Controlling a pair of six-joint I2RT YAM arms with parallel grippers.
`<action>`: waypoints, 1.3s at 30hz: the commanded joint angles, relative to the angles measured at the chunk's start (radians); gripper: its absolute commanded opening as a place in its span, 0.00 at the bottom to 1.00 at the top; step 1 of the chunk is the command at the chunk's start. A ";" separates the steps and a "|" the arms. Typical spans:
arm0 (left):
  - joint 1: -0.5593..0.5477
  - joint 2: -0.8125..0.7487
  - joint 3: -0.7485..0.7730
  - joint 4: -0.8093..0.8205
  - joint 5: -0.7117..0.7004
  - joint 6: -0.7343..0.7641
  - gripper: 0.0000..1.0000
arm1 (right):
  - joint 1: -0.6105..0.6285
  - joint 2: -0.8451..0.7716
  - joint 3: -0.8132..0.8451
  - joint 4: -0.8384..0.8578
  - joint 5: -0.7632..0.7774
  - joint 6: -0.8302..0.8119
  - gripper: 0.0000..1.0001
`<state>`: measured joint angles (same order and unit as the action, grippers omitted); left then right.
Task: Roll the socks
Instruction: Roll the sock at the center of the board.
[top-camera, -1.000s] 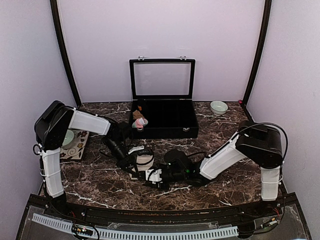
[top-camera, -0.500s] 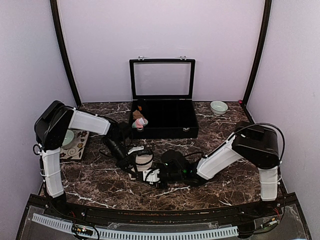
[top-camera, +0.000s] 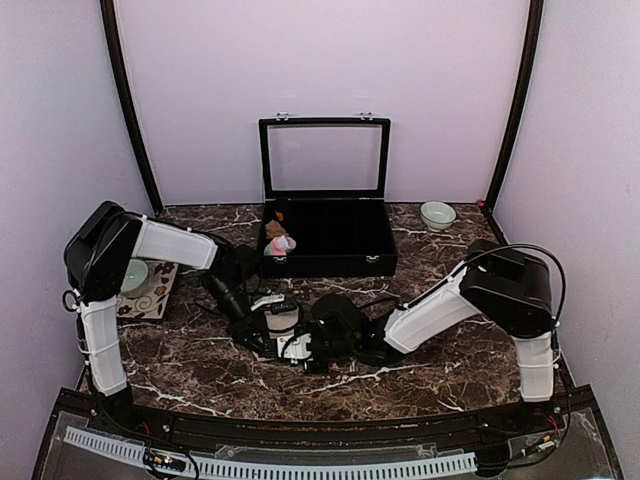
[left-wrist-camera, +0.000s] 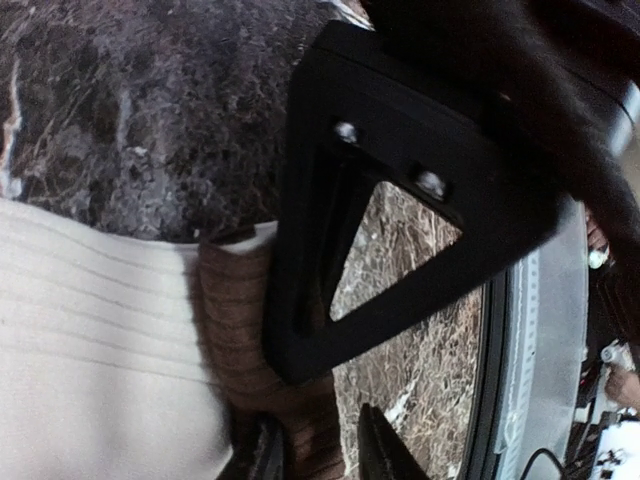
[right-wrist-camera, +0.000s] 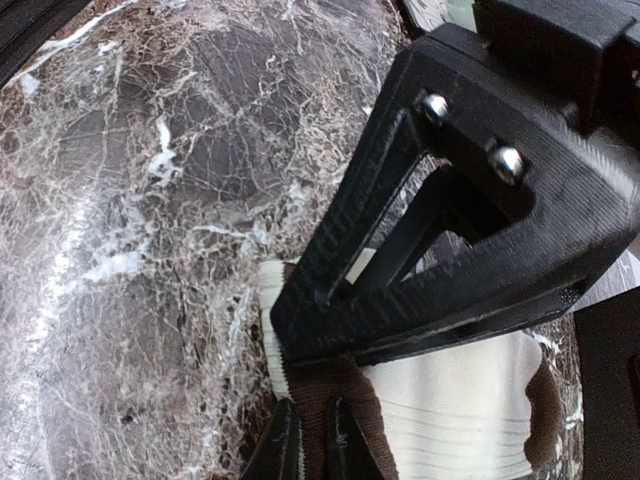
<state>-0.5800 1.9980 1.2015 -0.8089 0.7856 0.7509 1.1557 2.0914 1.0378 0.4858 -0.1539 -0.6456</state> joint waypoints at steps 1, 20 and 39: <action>0.003 -0.002 -0.071 -0.006 -0.216 -0.001 0.35 | -0.010 0.070 -0.030 -0.174 -0.030 0.058 0.06; 0.175 -0.488 -0.303 0.123 -0.065 0.072 0.41 | -0.059 0.100 0.019 -0.367 -0.265 0.361 0.00; -0.106 -0.560 -0.407 0.384 -0.240 0.071 0.38 | -0.204 0.268 0.171 -0.497 -0.706 0.937 0.00</action>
<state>-0.6651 1.4296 0.7650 -0.5079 0.6014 0.8375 0.9642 2.2524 1.2655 0.2558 -0.8661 0.1619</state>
